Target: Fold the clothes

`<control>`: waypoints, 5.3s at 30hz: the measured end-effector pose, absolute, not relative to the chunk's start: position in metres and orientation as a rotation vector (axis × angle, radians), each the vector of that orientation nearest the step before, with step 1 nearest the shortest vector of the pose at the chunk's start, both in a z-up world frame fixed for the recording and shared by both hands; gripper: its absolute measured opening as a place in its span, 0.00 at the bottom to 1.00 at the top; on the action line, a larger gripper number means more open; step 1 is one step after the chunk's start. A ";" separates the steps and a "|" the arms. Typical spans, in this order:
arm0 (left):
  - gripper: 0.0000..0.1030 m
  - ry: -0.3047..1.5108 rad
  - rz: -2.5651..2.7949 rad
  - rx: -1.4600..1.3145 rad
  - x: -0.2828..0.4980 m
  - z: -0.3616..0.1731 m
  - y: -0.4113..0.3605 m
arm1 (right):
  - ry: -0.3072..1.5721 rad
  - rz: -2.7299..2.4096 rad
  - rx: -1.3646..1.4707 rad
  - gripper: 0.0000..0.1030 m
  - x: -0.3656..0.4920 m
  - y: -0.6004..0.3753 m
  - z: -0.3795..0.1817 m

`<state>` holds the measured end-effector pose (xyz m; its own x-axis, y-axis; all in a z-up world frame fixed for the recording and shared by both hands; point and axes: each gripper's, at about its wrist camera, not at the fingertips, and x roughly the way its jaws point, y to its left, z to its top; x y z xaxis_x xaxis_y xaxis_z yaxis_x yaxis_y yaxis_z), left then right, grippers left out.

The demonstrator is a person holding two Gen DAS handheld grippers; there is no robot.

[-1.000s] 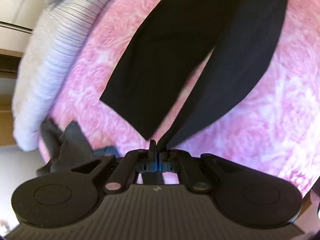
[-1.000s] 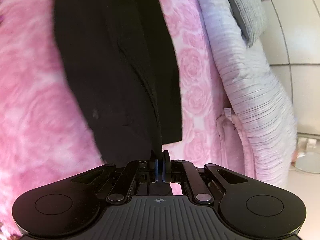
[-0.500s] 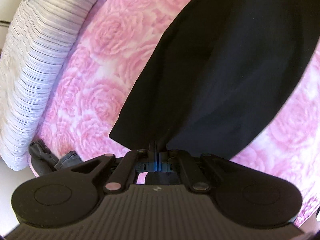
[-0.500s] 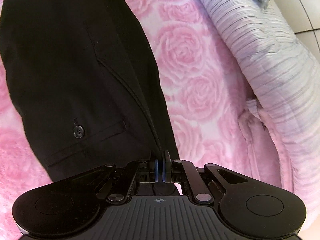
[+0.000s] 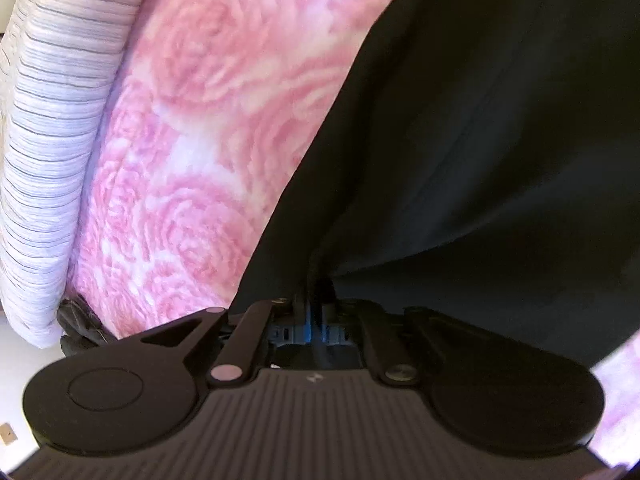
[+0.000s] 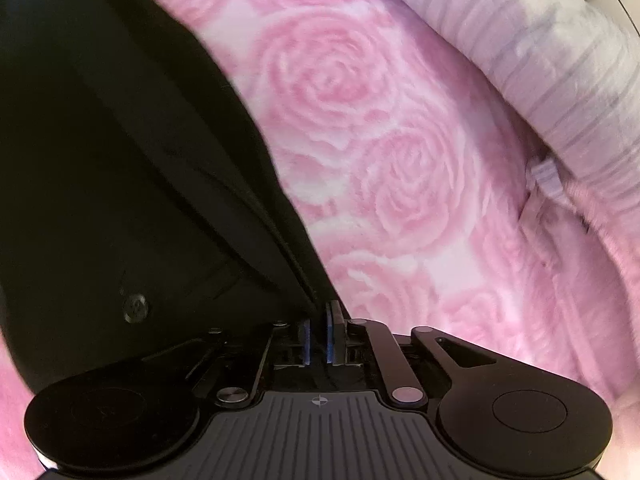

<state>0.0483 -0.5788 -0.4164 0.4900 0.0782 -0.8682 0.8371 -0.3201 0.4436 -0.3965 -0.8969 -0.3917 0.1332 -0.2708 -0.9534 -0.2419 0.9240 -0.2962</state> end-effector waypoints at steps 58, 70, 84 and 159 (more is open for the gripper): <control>0.26 0.619 -0.989 1.578 0.115 -0.382 -0.534 | 1.188 0.141 -0.175 0.16 -0.273 -0.760 -0.383; 0.29 0.667 -0.934 1.491 0.117 -0.351 -0.459 | 1.111 0.059 -0.098 0.32 -0.329 -0.689 -0.351; 0.33 0.369 -0.977 1.809 -0.009 -0.391 -0.347 | 1.146 0.113 -0.016 0.62 -0.388 -0.569 -0.355; 0.04 0.010 -1.763 1.360 0.132 -0.329 -0.323 | 0.783 0.124 -0.736 0.34 -0.100 -0.142 -0.460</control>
